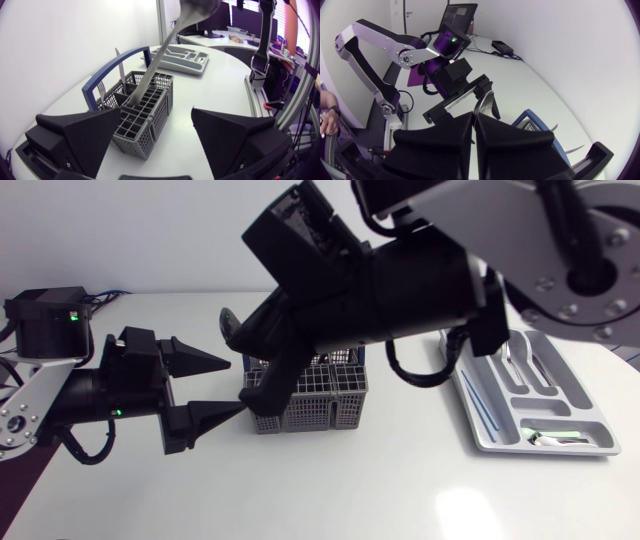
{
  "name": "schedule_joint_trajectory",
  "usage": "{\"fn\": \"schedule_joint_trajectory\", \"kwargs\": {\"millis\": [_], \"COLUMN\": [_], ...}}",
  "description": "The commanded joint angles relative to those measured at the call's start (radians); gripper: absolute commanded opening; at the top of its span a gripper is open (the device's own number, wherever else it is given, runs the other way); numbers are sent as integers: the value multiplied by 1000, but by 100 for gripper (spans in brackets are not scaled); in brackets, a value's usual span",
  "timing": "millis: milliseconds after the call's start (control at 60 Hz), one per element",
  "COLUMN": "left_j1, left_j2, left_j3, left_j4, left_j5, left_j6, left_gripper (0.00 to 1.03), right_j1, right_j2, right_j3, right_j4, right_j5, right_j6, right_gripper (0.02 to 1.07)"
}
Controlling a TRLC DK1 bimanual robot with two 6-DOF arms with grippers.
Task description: Sort the cutlery from the basket into the organizer compartments.
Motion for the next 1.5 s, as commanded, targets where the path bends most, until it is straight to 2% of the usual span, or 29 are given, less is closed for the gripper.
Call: {"fn": "schedule_joint_trajectory", "kwargs": {"millis": [0, 83, 183, 267, 350, 417, 483, 650, 800, 1033, 1217, 1483], "left_j1": [20, 40, 50, 47, 40, 22, 0, -16, -24, -56, -72, -90], "left_j2": [-27, -30, -30, -30, -25, -19, -19, -4, 39, 45, 38, 24], "left_j3": [54, 82, 97, 108, 137, 153, 149, 171, 194, 186, 188, 192], "left_j4": [-50, -110, -162, -201, -328, -403, -408, -432, -449, -480, -543, -658], "left_j5": [55, 120, 160, 184, 230, 233, 233, 269, 304, 324, 335, 335], "left_j6": [18, 44, 89, 124, 233, 293, 296, 296, 296, 322, 382, 481], "left_gripper": [98, 98, 97, 96, 94, 93, 91, 74, 48, 36, 5, 3], "right_j1": [-13, -42, -81, -101, -127, -145, -153, -162, -165, -171, -187, -211], "right_j2": [-30, -46, -46, -44, -46, -46, -46, -41, -44, -55, -58, -53], "right_j3": [27, 39, 73, 85, 90, 94, 96, 96, 96, 91, 85, 81], "right_j4": [-31, -74, -143, -179, -201, -216, -227, -244, -253, -255, -256, -253], "right_j5": [-40, -122, -237, -287, -353, -404, -444, -536, -593, -629, -651, -677], "right_j6": [-13, -18, -18, -19, -19, -19, -18, -8, -1, 4, 9, 5], "right_gripper": [8, 8, 8, 8, 8, 8, 8, 8, 8, 8, 8, 8]}}
